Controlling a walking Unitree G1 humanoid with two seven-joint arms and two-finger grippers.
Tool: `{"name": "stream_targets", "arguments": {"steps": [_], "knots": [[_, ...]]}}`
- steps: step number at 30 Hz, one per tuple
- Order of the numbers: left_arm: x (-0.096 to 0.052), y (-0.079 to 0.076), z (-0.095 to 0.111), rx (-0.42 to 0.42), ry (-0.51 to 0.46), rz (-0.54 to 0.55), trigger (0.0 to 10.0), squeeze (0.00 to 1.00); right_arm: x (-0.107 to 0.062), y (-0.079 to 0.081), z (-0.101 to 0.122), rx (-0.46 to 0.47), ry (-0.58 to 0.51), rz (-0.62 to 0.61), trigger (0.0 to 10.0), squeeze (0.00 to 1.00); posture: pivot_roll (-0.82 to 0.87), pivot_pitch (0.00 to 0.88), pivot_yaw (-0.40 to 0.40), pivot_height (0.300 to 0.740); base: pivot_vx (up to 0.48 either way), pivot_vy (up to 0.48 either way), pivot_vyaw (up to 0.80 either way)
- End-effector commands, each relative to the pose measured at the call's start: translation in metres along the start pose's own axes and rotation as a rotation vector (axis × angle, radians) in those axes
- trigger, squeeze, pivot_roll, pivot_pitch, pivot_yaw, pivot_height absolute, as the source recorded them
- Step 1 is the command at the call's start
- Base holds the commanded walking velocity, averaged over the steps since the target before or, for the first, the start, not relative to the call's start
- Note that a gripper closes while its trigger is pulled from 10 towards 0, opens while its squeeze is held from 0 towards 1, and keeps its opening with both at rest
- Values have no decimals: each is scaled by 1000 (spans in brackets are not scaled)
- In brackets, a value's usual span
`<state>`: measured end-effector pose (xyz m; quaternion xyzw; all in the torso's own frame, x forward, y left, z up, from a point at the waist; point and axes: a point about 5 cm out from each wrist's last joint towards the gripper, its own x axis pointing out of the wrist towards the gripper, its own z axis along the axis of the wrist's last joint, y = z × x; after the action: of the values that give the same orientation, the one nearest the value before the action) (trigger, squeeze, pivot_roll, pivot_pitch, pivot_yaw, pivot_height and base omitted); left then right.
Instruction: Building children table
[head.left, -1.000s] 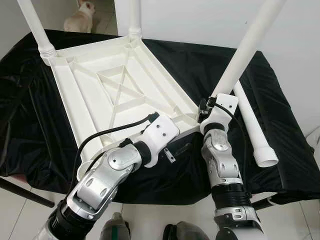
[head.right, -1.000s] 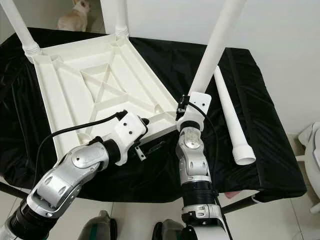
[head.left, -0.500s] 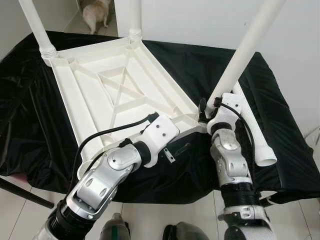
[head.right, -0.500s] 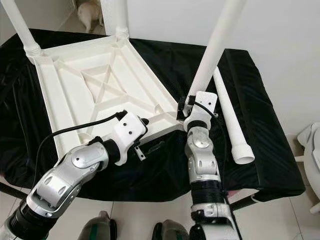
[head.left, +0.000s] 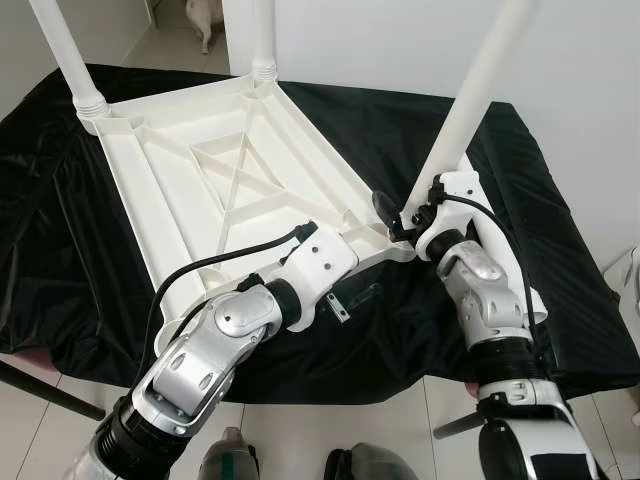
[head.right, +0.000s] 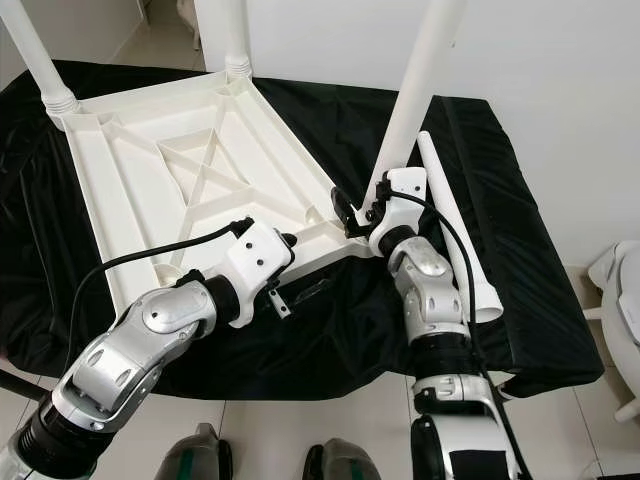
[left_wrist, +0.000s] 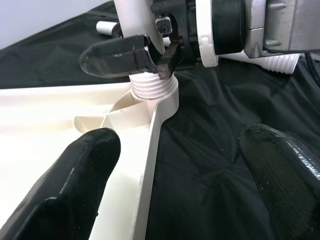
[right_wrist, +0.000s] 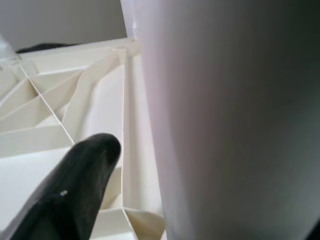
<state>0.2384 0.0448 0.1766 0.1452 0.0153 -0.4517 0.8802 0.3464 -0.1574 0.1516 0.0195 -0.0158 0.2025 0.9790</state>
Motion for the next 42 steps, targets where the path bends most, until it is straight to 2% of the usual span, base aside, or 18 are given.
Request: {"name": "stream_targets", "arguments": {"steps": [1,3,7,8,9,10,11,12,13,20,26,27,28,29,36,38,42], "knots": [[-1,1,0,10,4,-23,10000,0,2,-1,-1,-20,6,55,10000,0,55,25,-59,740,0,0,0],[-1,1,0,12,4,-21,10000,0,1,-5,-2,-57,21,108,10000,0,56,24,-58,740,0,0,0],[-1,1,0,13,4,-19,10000,0,0,-9,-5,-65,45,146,10000,0,57,24,-56,740,0,0,0],[-1,1,0,13,4,-19,10000,0,0,-13,-6,-70,55,157,8667,0,56,24,-55,740,0,0,0],[-1,1,0,13,3,-20,10000,0,-1,-16,-8,-71,68,164,6196,0,56,24,-55,740,0,0,0],[-1,1,0,13,3,-20,10000,0,-1,-16,-8,-71,68,164,6196,0,56,24,-55,740,0,0,0],[-1,1,0,12,3,-23,10000,0,-1,-20,-11,-89,88,176,941,0,56,24,-55,740,0,0,0],[-1,1,0,12,3,-23,10000,0,-1,-20,-11,-89,88,176,941,0,56,24,-55,740,0,0,0],[-1,1,0,13,4,-25,10000,0,-2,-21,-13,-94,101,186,0,0,56,25,-51,740,0,0,0],[-3,0,-1,9,12,-33,10000,0,-3,-24,-16,-91,109,191,0,0,57,29,-48,740,0,0,0],[-3,0,-1,10,14,-41,10000,0,-4,-20,-16,-74,96,169,0,0,51,34,-46,740,0,0,0],[-2,-1,-1,9,14,-43,10000,0,-4,-19,-16,-71,95,159,667,0,51,34,-46,740,0,0,0],[-2,-1,-1,9,15,-43,10000,0,-4,-19,-16,-69,94,154,667,0,51,34,-46,740,0,0,0],[-2,-1,-1,8,15,-45,10000,0,-3,-18,-16,-75,97,133,10000,0,51,34,-46,740,0,0,0],[-3,-4,-1,1,14,-51,10000,0,-4,-13,-18,-66,93,21,10000,0,47,40,-57,740,0,0,0],[-3,-5,-2,-4,16,-53,10000,0,-6,-5,-18,-19,75,-88,10000,0,47,43,-57,740,0,0,0],[-3,-6,-2,-6,18,-54,10000,0,-9,1,-18,7,66,-171,10000,0,48,42,-57,740,0,0,0]]}}
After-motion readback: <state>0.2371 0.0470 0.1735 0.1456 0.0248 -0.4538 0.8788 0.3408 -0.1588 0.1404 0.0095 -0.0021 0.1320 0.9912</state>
